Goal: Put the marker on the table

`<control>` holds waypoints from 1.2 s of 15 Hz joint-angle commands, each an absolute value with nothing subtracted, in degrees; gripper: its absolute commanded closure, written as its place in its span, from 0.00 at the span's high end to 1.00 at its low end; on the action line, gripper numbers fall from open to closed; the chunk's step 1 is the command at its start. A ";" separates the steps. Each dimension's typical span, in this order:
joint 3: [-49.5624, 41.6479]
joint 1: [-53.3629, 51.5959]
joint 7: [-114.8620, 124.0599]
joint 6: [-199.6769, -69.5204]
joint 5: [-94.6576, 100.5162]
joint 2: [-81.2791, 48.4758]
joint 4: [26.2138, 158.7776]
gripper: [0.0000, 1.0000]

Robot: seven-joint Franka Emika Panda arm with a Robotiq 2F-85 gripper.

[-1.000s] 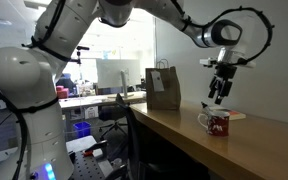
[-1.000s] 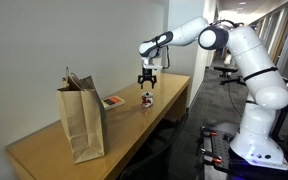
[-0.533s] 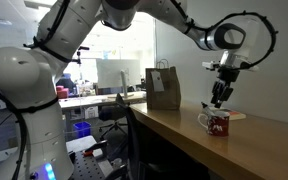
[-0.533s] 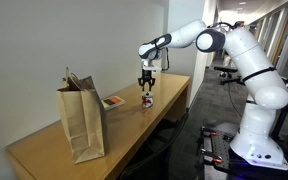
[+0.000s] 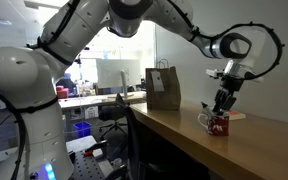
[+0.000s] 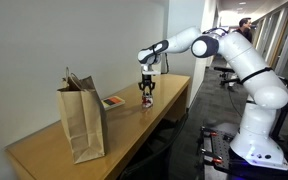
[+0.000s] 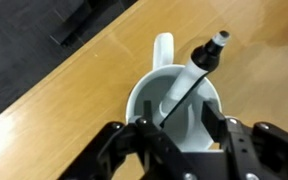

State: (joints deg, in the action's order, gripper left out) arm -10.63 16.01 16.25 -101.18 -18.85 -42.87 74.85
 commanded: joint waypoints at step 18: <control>-8.92 17.27 18.27 -89.24 -19.56 -47.59 64.21 0.05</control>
State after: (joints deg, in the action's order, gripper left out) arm -9.02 17.40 17.55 -90.56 -19.35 -48.79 64.77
